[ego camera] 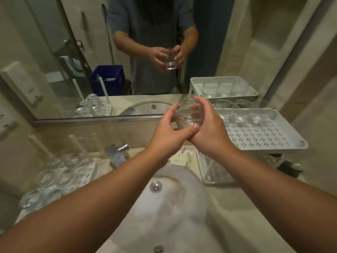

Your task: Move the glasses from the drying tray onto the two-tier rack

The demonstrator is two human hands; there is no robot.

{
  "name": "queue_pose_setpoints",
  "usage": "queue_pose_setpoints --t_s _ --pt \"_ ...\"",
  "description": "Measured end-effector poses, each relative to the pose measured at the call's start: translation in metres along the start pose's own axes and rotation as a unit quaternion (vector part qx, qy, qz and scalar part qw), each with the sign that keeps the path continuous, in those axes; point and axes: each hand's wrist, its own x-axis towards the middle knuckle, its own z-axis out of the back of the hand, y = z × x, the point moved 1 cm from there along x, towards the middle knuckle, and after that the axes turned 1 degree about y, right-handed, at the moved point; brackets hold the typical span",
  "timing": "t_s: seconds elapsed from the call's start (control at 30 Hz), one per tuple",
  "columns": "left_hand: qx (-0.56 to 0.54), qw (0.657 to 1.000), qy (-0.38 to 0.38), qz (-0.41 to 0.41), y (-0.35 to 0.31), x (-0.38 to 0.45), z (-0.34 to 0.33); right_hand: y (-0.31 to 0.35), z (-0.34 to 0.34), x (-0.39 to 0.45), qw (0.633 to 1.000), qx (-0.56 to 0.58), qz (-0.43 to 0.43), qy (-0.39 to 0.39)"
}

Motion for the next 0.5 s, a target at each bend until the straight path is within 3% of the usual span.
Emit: queue_pose_setpoints --t_s 0.2,0.5 --pt "-0.006 1.0 0.007 -0.003 -0.003 0.031 -0.065 -0.043 0.056 0.018 0.999 -0.008 -0.016 -0.046" --pt "0.041 0.999 0.011 0.031 0.025 0.066 -0.126 -0.112 0.093 0.032 0.996 -0.037 -0.065 -0.056"
